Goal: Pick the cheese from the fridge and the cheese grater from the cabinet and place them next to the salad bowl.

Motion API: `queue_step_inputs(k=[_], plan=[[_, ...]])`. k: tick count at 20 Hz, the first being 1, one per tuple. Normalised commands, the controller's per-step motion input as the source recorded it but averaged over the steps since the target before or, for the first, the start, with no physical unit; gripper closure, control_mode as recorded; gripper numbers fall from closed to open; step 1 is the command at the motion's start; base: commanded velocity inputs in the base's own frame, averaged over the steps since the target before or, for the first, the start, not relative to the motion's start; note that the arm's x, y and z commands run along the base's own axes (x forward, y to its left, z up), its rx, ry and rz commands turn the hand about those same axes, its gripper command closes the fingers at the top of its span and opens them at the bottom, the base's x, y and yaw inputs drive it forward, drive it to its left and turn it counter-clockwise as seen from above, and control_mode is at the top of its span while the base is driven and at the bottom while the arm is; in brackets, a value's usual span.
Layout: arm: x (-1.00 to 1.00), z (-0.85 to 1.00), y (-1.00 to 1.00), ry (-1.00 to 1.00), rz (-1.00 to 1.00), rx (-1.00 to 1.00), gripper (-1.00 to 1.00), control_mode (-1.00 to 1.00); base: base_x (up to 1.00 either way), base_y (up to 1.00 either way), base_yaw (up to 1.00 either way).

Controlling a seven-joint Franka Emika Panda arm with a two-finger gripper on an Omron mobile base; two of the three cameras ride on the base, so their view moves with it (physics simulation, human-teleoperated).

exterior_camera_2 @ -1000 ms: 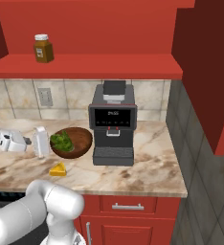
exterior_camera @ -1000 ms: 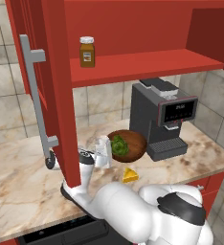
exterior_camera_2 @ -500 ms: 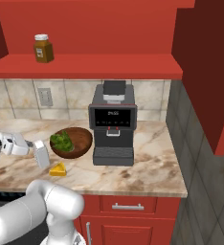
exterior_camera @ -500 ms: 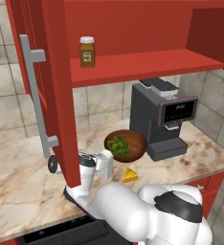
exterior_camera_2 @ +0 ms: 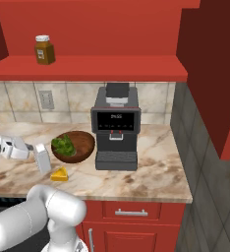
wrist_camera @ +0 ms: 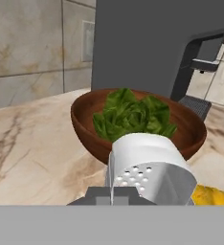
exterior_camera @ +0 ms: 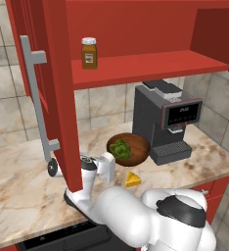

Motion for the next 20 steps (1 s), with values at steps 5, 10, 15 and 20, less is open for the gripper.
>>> queue_step_inputs(k=[5, 10, 15, 20], plan=[[-0.27, 0.43, 0.00, -0.08, 0.07, 0.00, 1.00, -1.00, 0.00, 0.00, 0.00], [-0.28, 0.34, -0.06, -0.04, 0.02, 0.00, 1.00, -1.00, 0.00, 0.00, 0.00], [-0.07, 0.87, -0.44, 0.06, 0.21, 0.11, 1.00, -1.00, 0.00, 0.00, 0.00], [0.00, 0.77, -0.70, 0.18, 0.37, 0.18, 1.00, -1.00, 0.00, 0.00, 0.00]])
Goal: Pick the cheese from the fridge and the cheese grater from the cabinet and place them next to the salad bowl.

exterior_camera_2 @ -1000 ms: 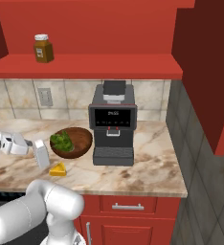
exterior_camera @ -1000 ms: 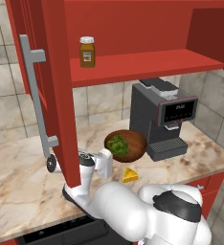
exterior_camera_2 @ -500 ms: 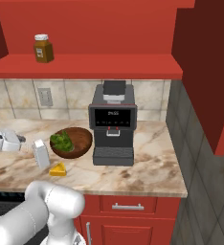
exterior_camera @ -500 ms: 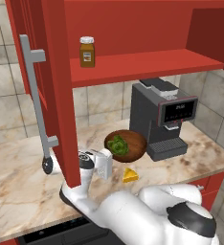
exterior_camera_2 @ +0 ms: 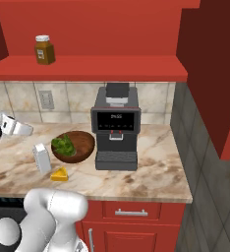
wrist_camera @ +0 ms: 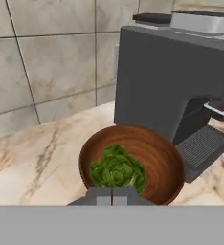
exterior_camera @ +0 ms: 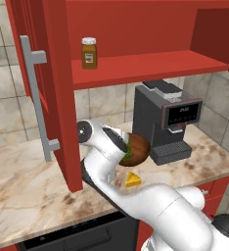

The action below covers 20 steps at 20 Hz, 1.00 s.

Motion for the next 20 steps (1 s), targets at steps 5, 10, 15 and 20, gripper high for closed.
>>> queue_step_inputs(k=[5, 10, 15, 20], plan=[[0.03, 0.08, -0.68, 0.03, 0.37, 0.13, 1.00, -1.00, 0.00, 0.00, 0.00], [-0.01, 0.11, -0.48, -0.04, 0.15, 0.00, -1.00, -1.00, 0.00, 0.00, 0.00], [-0.16, 0.87, -0.45, -0.01, 0.06, 0.02, -1.00, -1.00, 0.00, 0.00, 0.00], [-0.51, 1.00, -0.84, 0.00, 0.08, 0.13, -1.00, -1.00, 0.00, 0.00, 0.00]])
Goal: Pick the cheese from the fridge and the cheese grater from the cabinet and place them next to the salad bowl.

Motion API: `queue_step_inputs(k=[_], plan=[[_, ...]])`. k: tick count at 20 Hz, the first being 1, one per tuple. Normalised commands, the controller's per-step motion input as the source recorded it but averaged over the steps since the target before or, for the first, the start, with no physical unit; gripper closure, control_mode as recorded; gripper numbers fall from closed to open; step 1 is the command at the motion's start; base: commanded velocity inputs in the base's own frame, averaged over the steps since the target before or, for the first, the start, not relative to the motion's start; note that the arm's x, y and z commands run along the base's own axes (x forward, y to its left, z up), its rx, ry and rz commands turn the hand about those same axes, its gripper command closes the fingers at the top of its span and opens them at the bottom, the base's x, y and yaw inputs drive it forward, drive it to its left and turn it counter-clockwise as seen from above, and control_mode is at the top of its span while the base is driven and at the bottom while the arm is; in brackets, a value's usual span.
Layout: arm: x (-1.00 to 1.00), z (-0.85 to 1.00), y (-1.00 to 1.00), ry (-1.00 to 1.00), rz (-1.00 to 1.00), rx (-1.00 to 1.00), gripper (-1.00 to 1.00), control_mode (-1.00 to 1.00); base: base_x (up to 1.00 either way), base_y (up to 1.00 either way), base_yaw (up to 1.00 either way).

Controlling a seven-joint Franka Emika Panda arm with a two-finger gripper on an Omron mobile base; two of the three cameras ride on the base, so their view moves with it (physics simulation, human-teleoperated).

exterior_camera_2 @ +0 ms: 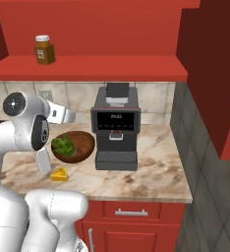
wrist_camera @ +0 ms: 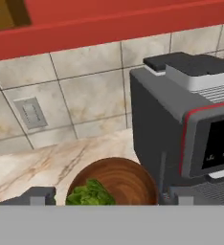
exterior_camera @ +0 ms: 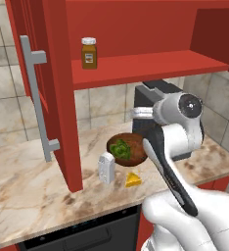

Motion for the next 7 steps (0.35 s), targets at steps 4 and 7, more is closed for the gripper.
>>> queue_step_inputs(k=[4, 7], plan=[[-0.64, 0.94, -0.78, 0.00, 0.12, 0.13, -1.00, -1.00, 0.00, 0.00, 0.00], [-0.76, 0.83, -0.70, 0.00, 0.10, 0.08, -1.00, -1.00, 0.00, 0.00, 0.00]])
